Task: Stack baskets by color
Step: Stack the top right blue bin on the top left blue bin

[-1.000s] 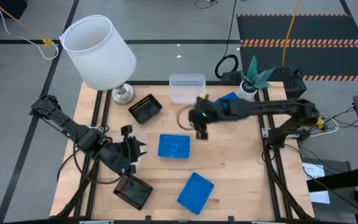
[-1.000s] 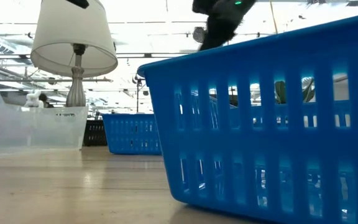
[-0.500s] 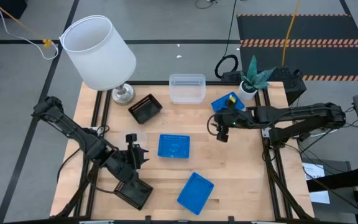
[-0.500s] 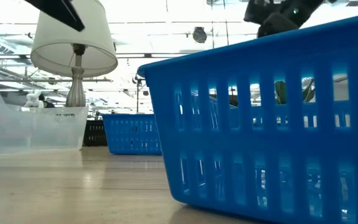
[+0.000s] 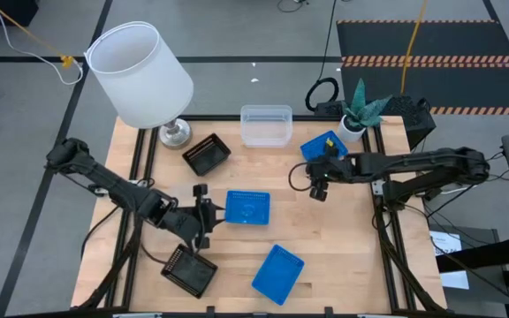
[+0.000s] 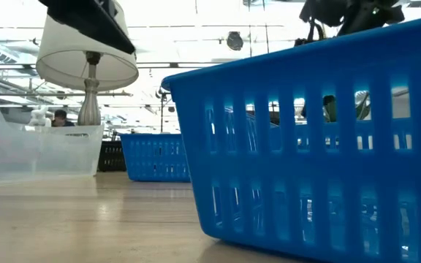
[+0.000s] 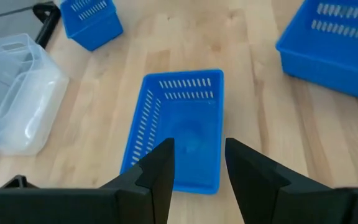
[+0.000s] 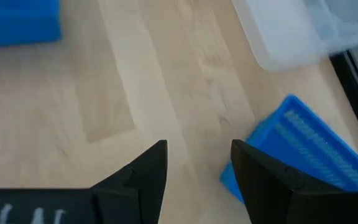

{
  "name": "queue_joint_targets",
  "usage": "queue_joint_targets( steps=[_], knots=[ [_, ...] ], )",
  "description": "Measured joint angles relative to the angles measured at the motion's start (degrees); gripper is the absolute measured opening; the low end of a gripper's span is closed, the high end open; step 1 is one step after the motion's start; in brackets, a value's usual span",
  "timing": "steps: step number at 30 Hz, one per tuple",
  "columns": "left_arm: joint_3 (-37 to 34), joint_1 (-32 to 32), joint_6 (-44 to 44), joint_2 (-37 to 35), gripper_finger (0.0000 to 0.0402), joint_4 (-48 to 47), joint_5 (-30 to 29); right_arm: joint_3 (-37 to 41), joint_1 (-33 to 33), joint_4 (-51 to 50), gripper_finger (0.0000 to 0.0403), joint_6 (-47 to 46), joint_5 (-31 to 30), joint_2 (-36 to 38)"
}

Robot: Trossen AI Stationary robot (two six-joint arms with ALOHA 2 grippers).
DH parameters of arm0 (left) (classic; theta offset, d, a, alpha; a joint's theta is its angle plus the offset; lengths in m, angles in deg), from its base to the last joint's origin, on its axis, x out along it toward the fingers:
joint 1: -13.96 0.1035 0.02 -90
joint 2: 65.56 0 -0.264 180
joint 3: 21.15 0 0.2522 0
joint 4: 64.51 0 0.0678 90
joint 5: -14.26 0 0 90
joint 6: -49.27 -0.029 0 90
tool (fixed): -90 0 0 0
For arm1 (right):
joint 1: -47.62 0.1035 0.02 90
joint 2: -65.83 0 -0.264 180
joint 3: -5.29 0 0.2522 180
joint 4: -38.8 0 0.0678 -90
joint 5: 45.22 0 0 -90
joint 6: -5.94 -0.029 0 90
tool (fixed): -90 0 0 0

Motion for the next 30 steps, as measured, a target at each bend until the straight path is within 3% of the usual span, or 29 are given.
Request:
queue_joint_targets(
  steps=[13, 30],
  knots=[
    [-1.64, 2.18, 0.36, -0.02, 0.0145, 0.31, 0.12, 1.96, -3.58, -1.57, 0.0171, 2.71, -3.00, -3.21],
    [-1.64, 2.16, 1.10, -0.02, 0.0145, 0.31, 0.12, 8.88, -7.48, 8.66, 0.0171, 13.83, -2.96, -3.20]
  ],
)
